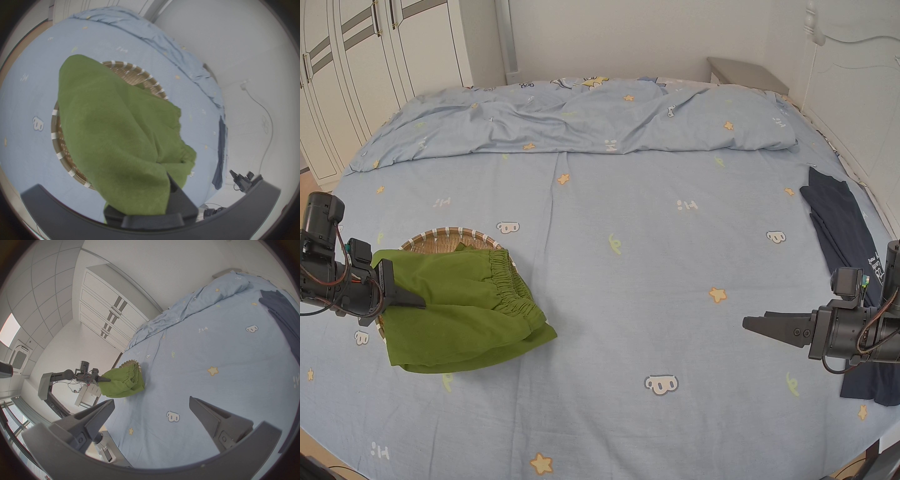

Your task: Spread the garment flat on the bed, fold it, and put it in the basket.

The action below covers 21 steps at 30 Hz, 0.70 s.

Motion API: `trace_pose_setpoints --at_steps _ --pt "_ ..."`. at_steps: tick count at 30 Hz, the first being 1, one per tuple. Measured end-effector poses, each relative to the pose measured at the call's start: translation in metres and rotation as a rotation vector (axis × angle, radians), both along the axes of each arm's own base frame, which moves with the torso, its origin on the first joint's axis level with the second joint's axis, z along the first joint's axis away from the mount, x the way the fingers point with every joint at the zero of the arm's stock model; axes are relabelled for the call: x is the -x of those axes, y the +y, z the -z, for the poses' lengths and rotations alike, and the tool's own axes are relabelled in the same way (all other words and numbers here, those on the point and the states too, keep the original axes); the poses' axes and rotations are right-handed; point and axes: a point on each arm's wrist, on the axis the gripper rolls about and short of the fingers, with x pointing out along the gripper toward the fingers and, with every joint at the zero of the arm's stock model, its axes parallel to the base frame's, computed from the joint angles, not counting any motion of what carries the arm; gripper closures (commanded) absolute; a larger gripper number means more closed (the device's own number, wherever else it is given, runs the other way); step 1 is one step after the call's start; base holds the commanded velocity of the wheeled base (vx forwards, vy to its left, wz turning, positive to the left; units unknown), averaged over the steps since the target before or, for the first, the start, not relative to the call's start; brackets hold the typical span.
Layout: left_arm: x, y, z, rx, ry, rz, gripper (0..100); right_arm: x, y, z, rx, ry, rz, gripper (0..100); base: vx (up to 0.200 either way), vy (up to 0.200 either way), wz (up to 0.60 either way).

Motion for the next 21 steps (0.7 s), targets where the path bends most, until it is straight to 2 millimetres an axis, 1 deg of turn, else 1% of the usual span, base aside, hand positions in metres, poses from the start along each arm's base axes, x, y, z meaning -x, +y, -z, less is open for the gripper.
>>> trace_pose_setpoints --at_steps 9,14,21 --pt "-0.045 0.021 0.024 -0.091 0.143 -0.131 100 0.004 0.0 -0.005 -0.007 -0.017 -0.006 0 0.0 0.0 0.0" --pt "-0.07 0.027 0.034 -0.11 0.173 -0.15 100 0.004 0.0 -0.005 -0.007 -0.018 -0.008 0 0.0 0.0 0.0" --pt "-0.093 0.03 0.048 -0.122 0.207 -0.158 100 0.004 0.0 -0.003 -0.005 -0.012 -0.008 0 0.0 0.0 0.0"
